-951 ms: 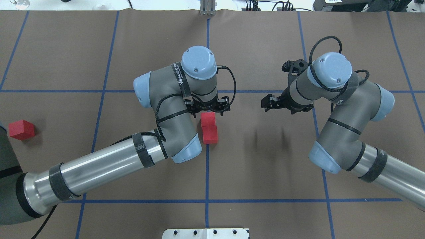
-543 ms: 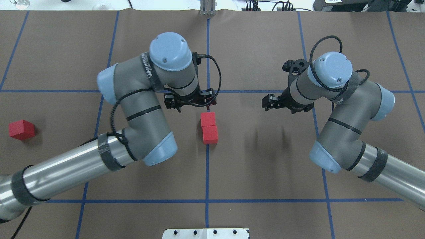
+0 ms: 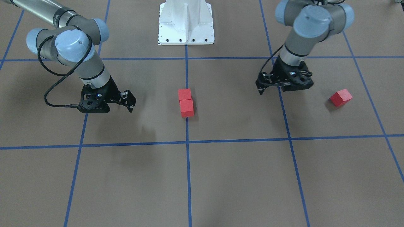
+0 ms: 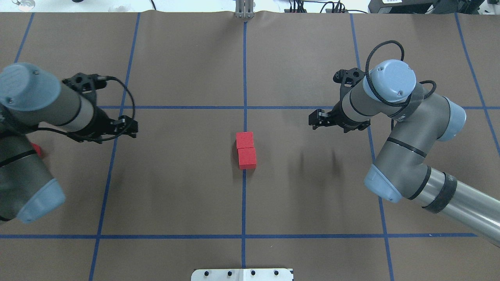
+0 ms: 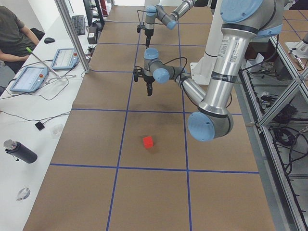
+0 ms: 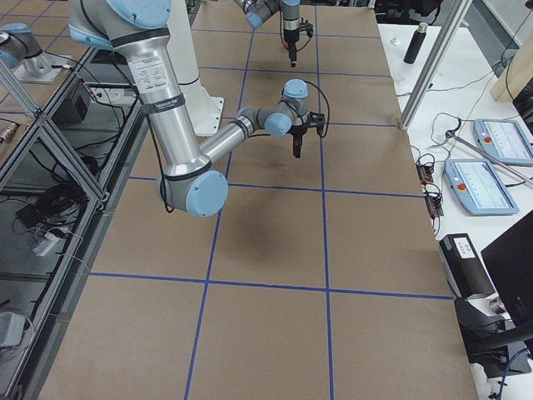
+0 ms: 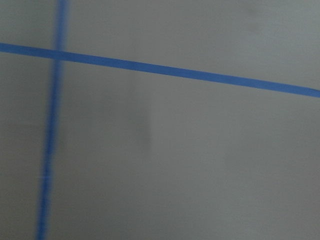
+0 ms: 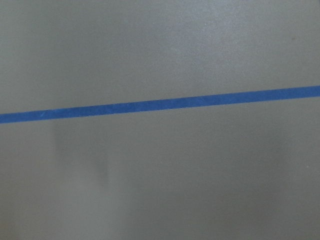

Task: Form red blocks into L shape at center
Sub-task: 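Release the cube and move the left gripper to the far red cube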

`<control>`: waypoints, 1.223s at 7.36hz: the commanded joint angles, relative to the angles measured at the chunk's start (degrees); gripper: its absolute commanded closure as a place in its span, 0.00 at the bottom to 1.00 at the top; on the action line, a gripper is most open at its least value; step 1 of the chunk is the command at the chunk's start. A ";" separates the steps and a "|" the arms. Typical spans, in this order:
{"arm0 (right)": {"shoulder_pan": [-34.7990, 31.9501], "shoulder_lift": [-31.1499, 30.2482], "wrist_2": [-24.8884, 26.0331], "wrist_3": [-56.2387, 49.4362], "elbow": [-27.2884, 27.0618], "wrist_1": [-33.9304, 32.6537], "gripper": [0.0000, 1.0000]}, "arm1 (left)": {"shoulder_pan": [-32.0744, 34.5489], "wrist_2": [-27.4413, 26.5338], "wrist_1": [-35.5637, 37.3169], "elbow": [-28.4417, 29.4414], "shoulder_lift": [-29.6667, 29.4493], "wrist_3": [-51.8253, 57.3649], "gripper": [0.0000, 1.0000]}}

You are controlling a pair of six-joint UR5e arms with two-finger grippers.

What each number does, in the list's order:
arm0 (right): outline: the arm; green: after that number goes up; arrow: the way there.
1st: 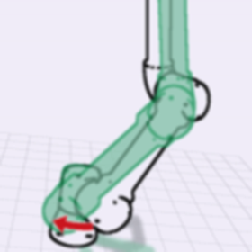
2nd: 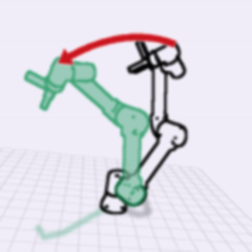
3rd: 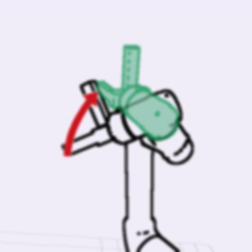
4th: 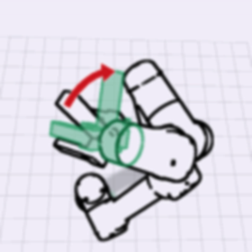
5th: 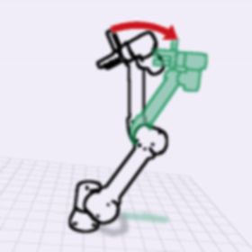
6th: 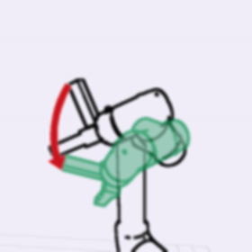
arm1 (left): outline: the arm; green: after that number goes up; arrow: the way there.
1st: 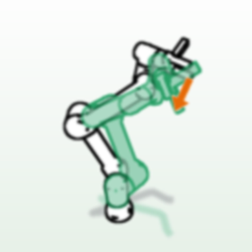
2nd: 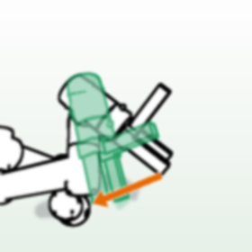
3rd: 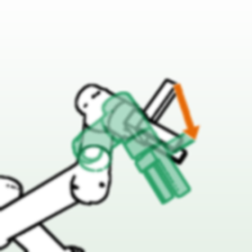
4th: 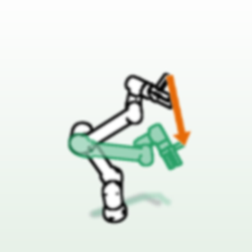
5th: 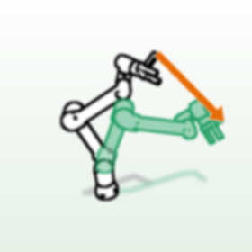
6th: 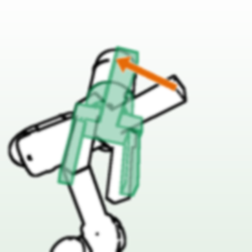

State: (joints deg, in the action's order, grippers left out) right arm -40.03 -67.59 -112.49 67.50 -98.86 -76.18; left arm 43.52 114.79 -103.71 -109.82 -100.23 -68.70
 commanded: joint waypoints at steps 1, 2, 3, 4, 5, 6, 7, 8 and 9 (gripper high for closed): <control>-0.14 0.00 -0.01 0.00 -0.02 -0.02 0.00 | 10.12 8.53 -11.07 4.32 10.57 10.44 0.01; -0.14 0.09 -0.01 0.00 -0.10 -0.02 0.00 | 15.05 12.17 -11.51 8.01 10.76 15.22 0.01; -0.14 0.17 -0.01 0.09 -0.37 -0.02 0.00 | 16.58 12.03 -11.78 10.57 12.76 18.22 0.01; -0.14 0.18 -0.01 0.09 -0.37 -0.02 0.00 | 18.68 12.21 -11.87 13.55 13.65 20.60 0.01; -0.14 0.18 0.08 0.17 -0.45 -0.02 0.00 | 19.40 12.38 -11.95 15.49 13.66 19.58 0.01; -0.05 0.26 0.08 0.61 -0.54 -0.02 0.00 | 19.15 12.47 -12.04 16.56 13.31 16.70 0.01; -0.05 0.26 0.08 0.70 -0.54 -0.02 0.00 | 18.88 12.47 -12.04 16.74 12.35 12.41 0.01; -0.05 0.18 0.08 0.70 -0.54 -0.02 0.00 | 18.88 12.47 -12.04 16.83 12.25 11.67 0.01; -0.05 0.18 0.08 0.70 -0.46 -0.02 0.00 | 18.79 12.56 -12.04 16.83 12.16 11.40 0.01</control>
State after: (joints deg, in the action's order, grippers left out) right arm -40.09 -67.37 -112.41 68.17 -99.38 -76.20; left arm 62.40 127.27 -115.74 -93.14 -87.83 -56.15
